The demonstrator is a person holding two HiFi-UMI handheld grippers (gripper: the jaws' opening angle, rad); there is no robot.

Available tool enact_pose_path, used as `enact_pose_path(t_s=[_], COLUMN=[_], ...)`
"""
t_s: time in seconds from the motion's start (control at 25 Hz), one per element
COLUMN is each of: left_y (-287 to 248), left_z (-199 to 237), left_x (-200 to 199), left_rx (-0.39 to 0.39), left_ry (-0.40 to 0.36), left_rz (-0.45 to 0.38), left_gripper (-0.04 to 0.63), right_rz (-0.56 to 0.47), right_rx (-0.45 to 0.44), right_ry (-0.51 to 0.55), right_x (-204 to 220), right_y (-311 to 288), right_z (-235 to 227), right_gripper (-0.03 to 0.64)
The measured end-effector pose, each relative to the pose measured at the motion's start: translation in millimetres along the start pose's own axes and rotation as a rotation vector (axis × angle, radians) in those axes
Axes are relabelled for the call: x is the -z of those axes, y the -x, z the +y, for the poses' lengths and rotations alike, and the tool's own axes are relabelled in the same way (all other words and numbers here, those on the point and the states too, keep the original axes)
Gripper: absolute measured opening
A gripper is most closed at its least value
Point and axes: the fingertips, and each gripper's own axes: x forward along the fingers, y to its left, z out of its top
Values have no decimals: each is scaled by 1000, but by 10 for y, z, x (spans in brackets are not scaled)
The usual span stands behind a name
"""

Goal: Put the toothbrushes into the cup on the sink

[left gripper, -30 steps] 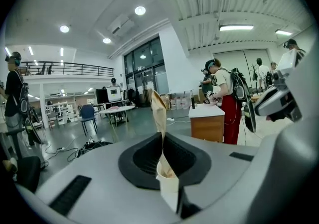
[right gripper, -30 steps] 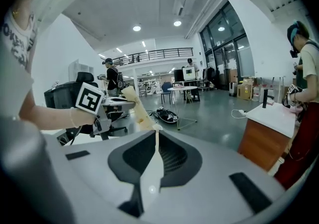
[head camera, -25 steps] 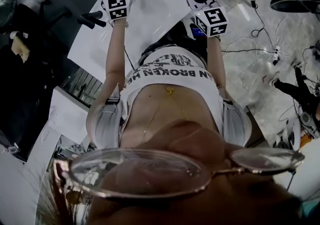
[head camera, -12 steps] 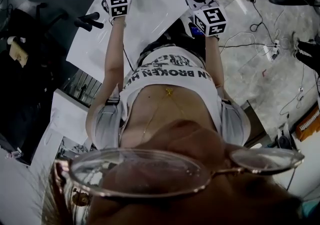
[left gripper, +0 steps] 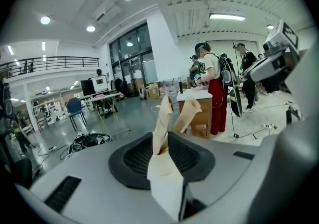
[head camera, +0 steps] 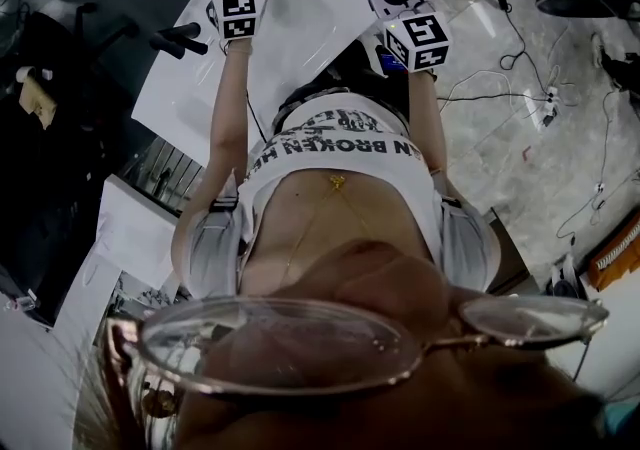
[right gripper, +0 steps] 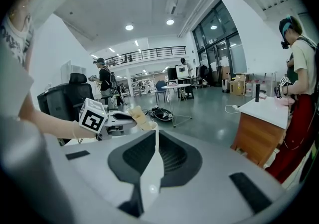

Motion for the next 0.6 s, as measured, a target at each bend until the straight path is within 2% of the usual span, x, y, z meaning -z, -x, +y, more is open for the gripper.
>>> enact_pose_path(t_s=[0.04, 0.44, 0.52, 0.6], left_y=[24, 356, 449, 555], left_z=[1, -142, -175, -208], left_x=[-12, -55, -96, -145], left_rx=[1, 14, 1, -13], left_ry=[10, 51, 63, 73], left_rz=[-4, 4, -7, -21], left_gripper=[91, 87, 44, 29], right_rz=[-1, -2, 4, 1], right_rx=[-4, -48, -58, -79], right_ry=[2, 46, 67, 76], right_x=[-8, -54, -51, -67], right_y=[-12, -113, -128, -143], right_z=[7, 152, 181, 236], right_gripper=[38, 38, 38, 38])
